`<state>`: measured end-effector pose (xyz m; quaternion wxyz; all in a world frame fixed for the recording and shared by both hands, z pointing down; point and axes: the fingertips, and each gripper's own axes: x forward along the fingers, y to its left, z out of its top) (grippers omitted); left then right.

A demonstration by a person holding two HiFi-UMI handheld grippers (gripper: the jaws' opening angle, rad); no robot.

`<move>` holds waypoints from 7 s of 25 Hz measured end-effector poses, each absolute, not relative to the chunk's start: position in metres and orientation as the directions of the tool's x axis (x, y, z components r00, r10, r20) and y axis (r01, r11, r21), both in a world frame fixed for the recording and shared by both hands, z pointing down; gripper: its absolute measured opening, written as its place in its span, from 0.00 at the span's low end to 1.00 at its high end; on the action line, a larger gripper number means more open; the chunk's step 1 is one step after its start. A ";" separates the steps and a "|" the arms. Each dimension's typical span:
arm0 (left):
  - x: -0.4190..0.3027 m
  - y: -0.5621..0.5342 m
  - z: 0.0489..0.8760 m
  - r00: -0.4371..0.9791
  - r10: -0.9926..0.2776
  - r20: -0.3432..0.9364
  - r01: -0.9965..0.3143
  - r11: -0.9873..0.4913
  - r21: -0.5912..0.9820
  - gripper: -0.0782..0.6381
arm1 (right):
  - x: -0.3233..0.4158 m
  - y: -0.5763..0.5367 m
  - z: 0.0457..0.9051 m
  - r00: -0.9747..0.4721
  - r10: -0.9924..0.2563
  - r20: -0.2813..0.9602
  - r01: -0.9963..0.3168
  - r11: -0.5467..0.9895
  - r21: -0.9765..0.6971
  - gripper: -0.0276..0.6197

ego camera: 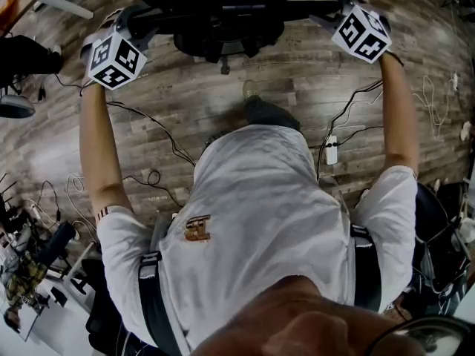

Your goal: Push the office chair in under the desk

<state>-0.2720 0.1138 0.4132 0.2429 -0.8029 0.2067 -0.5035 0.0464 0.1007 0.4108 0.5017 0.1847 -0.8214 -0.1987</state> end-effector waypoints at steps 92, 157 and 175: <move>-0.201 -0.390 0.416 0.395 -0.532 0.749 0.026 -0.809 -0.588 0.26 | 0.109 -0.388 0.411 -0.385 -0.475 0.792 0.071 0.840 0.538 0.25; -0.107 -0.669 0.427 0.247 -0.582 0.775 -0.025 -0.803 -0.595 0.26 | 0.210 -0.687 0.424 -0.350 -0.535 0.769 0.099 0.795 0.599 0.22; -0.107 -0.606 0.351 0.467 -0.762 0.449 -0.385 -0.632 -0.673 0.48 | 0.213 -0.620 0.361 -0.372 -0.722 0.583 -0.235 0.681 0.693 0.40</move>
